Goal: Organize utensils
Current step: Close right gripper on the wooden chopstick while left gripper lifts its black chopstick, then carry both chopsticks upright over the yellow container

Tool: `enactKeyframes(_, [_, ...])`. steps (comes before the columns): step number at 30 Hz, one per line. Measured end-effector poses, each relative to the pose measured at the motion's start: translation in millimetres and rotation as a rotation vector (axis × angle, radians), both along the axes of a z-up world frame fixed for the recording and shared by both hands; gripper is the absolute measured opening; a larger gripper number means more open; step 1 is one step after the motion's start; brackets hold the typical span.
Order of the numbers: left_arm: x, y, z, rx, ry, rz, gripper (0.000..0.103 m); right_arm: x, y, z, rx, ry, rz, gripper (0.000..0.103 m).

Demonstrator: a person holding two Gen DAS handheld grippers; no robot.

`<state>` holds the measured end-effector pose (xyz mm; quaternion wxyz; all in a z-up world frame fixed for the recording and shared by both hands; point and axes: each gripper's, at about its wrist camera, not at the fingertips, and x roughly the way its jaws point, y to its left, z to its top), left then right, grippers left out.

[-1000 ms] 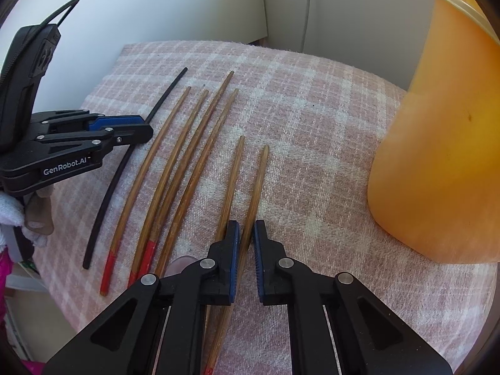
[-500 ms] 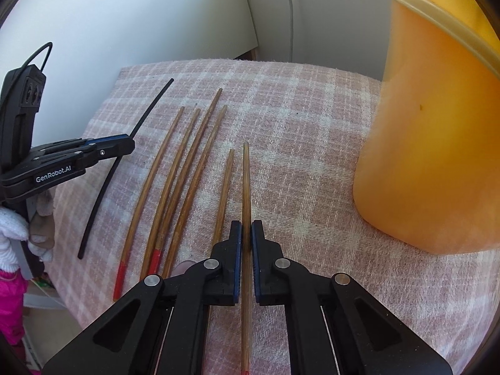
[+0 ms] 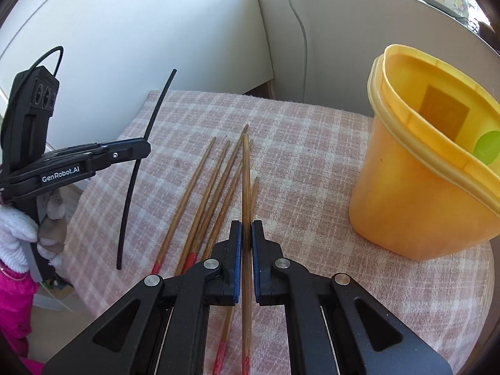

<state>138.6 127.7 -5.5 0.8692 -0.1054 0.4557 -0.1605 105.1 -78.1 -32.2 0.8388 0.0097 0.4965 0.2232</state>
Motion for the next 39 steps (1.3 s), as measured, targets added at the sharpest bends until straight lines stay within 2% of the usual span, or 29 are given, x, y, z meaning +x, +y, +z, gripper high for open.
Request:
enactKeyframes(8, [-11, -2, 26, -0.031, -0.050, -0.016, 0.003, -15, -14, 29, 0.026, -0.083, -0.017, 0.005])
enactKeyframes(21, [-29, -44, 69, -0.033, -0.161, -0.080, 0.003, -34, -44, 70, 0.059, -0.216, -0.073, 0.005])
enactKeyframes(39, [-25, -84, 116, -0.096, -0.293, -0.154, 0.003, -44, -100, 125, 0.152, -0.364, -0.199, 0.005])
